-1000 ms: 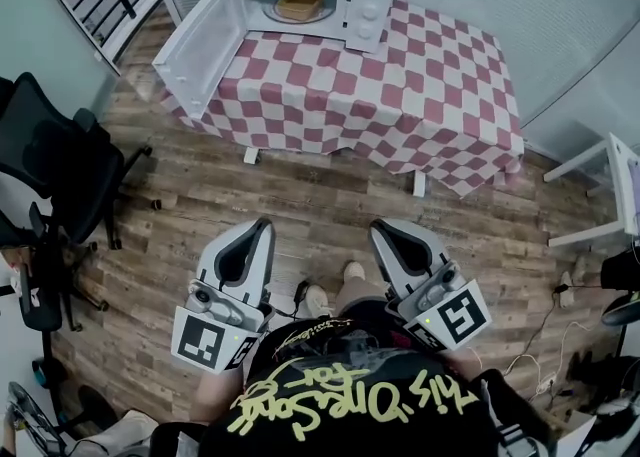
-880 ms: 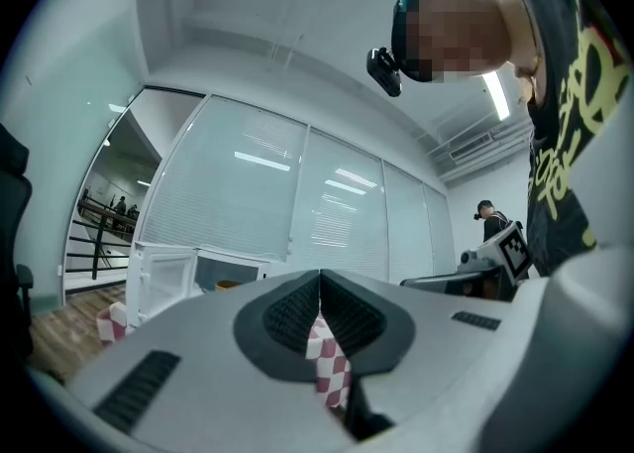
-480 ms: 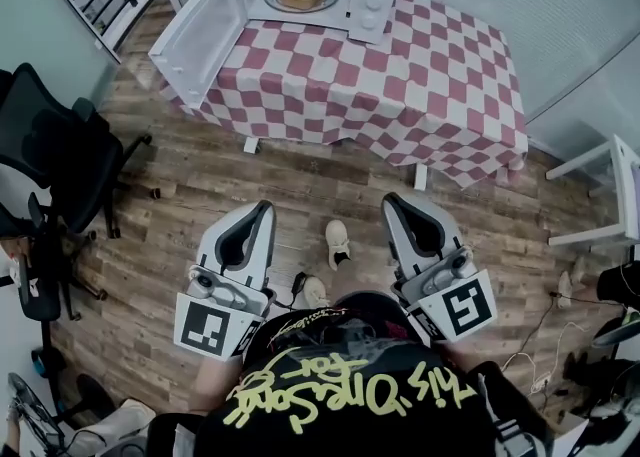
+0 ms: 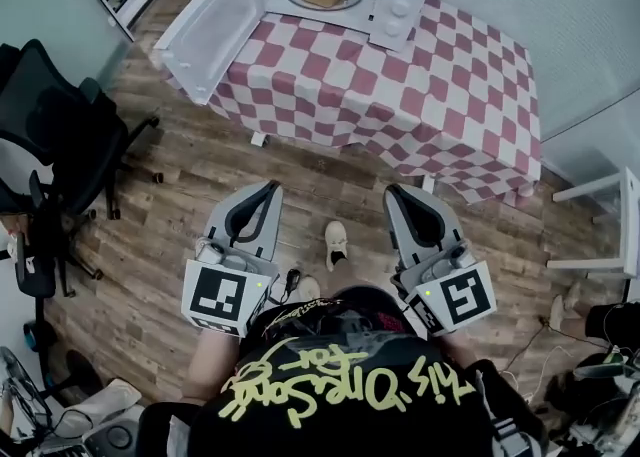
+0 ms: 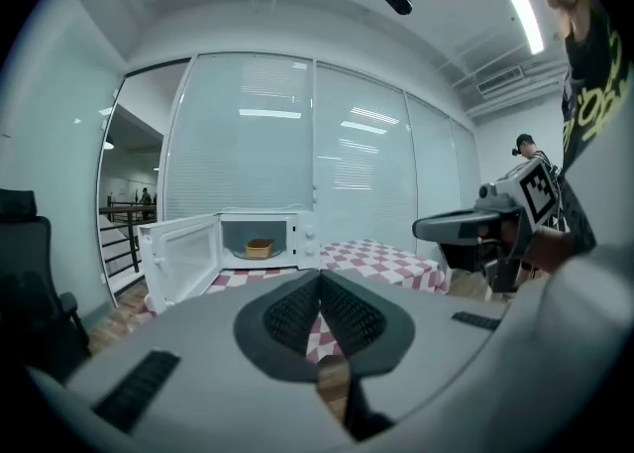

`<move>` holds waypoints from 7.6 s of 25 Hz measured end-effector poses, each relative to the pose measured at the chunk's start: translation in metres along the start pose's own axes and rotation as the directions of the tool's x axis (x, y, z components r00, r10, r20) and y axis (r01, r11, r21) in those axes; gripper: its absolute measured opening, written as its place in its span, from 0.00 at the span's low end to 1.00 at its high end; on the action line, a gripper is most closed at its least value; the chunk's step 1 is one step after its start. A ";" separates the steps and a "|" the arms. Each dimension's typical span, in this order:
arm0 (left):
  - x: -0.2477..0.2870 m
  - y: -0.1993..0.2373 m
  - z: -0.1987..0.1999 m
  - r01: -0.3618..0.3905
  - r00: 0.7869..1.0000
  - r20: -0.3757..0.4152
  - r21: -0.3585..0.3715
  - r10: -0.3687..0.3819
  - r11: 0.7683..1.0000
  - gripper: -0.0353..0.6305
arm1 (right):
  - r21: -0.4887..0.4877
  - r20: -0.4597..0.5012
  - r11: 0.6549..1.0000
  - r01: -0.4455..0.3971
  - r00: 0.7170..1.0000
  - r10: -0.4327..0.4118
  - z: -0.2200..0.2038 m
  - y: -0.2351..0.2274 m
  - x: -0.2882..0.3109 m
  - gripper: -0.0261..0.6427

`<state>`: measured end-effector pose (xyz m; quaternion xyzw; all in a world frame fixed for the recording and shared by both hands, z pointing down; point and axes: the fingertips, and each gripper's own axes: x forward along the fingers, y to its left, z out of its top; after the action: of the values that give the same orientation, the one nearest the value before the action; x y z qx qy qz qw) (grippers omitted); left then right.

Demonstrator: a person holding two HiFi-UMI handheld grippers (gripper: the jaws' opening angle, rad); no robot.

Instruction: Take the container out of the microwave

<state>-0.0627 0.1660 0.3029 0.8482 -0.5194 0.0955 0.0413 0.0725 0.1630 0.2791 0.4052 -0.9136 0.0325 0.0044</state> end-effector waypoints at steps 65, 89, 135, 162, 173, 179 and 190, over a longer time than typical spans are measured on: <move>0.158 0.065 0.022 -0.183 0.982 -0.046 -0.025 0.182 0.983 0.07 | 0.057 -0.017 0.958 -0.282 0.959 0.284 -0.006 -0.120 0.141 0.06; 0.242 0.138 0.048 -0.099 0.994 0.040 -0.029 0.100 0.995 0.07 | 0.039 -0.021 0.981 -0.190 0.981 0.191 -0.002 -0.160 0.233 0.06; 0.401 0.262 -0.006 0.087 0.993 -0.086 0.008 -0.086 0.996 0.07 | 0.050 -0.148 0.995 0.085 0.986 -0.076 -0.062 -0.225 0.394 0.06; 0.458 0.289 -0.041 0.065 0.990 -0.131 0.060 -0.056 0.996 0.42 | 0.044 -0.211 0.969 0.242 0.951 -0.227 -0.118 -0.269 0.455 0.37; 0.479 0.297 -0.053 0.079 0.984 -0.161 -0.013 -0.080 0.997 0.44 | 0.023 -0.292 0.964 0.266 0.924 -0.248 -0.138 -0.276 0.472 0.38; 0.490 0.297 -0.060 0.104 0.979 -0.171 -0.027 -0.107 0.994 0.44 | -0.002 -0.298 0.961 0.276 0.917 -0.265 -0.139 -0.279 0.476 0.38; 0.506 0.295 -0.063 0.177 0.967 -0.187 0.013 -0.171 0.984 0.44 | -0.045 -0.330 0.960 0.277 0.903 -0.276 -0.143 -0.286 0.483 0.38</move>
<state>-0.1089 -0.3998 0.4601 0.8785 -0.4353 0.1779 0.0850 -0.0430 -0.3769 0.4543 0.5193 -0.8329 0.1010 0.1624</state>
